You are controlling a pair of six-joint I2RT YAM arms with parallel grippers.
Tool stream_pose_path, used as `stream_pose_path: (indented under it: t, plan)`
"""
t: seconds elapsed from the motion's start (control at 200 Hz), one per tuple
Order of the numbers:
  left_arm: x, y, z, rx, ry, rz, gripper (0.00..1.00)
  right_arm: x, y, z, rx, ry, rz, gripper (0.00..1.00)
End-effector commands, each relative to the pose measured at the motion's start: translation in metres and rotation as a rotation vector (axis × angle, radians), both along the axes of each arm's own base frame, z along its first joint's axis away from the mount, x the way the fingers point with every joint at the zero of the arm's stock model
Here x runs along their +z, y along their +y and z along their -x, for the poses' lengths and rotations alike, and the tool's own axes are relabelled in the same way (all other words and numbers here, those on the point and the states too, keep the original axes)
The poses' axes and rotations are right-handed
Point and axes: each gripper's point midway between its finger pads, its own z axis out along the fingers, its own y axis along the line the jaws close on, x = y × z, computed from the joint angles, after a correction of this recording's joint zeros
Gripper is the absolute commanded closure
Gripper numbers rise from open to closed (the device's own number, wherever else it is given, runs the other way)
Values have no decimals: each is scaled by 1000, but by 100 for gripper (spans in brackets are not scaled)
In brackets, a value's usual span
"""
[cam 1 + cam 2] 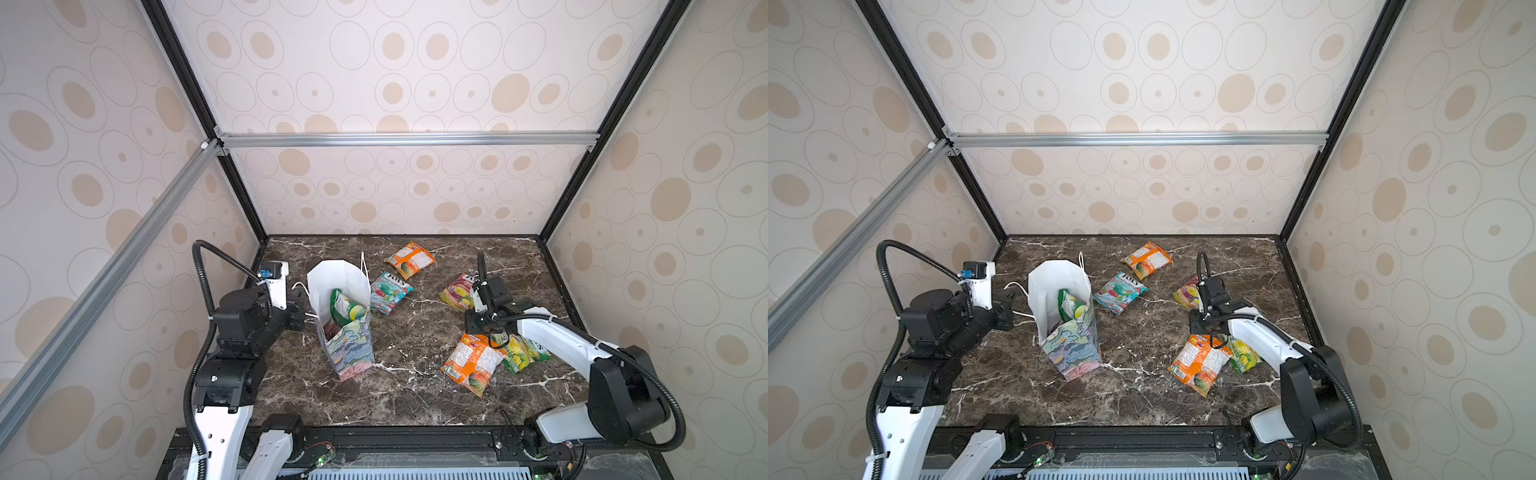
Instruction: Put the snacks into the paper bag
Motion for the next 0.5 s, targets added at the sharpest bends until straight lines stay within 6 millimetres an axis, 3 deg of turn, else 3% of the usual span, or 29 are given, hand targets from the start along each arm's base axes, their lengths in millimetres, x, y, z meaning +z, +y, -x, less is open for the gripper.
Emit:
stream_pose_path:
  t: [0.0,0.495]
  plan:
    - [10,-1,1,-11,-24,-13,98,23,4,-4,-4,-43,-46,100]
    - [11,-2,2,-14,-28,-12,98,82,22,3,57,-186,-193,100]
